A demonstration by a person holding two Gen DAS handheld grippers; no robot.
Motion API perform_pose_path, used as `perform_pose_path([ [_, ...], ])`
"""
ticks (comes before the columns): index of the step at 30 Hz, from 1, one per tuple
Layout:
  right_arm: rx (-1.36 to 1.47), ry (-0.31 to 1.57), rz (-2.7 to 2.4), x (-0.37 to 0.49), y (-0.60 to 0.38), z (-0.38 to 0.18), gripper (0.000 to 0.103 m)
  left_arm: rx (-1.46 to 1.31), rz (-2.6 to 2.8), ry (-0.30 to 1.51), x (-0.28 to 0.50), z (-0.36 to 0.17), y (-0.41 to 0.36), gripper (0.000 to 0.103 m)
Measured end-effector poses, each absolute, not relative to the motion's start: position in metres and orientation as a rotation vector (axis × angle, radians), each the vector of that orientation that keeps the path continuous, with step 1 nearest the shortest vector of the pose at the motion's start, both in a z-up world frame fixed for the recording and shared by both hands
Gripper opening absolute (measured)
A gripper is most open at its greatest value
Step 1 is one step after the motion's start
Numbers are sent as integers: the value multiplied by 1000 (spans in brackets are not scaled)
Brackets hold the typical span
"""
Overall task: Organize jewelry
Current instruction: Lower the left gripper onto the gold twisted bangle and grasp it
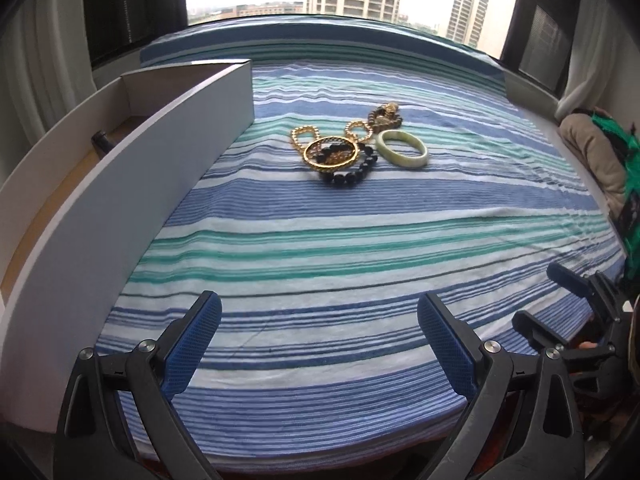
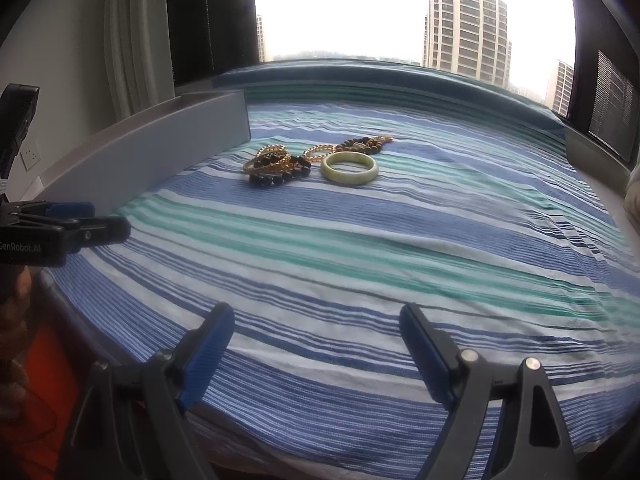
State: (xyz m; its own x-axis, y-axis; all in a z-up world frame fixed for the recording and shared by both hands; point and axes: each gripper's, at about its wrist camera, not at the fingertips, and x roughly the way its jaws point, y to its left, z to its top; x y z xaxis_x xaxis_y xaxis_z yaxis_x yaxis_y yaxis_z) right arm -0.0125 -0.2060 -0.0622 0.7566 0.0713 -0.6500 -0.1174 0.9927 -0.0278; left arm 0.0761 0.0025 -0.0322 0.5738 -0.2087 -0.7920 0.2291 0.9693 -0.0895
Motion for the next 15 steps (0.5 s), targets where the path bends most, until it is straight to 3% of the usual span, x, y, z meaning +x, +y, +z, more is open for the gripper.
perform_pose_path([
  [6,-60,691,102,-14,-208,-60,86,122,-425,839,132,7,-12,99],
  [12,-50,699,93,-13,-211,-61,86,229,-489,851,185,-17,-53,98],
  [15,-52,698,85,-14,-213,-61,86,278,-511,863,202,-32,-73,90],
])
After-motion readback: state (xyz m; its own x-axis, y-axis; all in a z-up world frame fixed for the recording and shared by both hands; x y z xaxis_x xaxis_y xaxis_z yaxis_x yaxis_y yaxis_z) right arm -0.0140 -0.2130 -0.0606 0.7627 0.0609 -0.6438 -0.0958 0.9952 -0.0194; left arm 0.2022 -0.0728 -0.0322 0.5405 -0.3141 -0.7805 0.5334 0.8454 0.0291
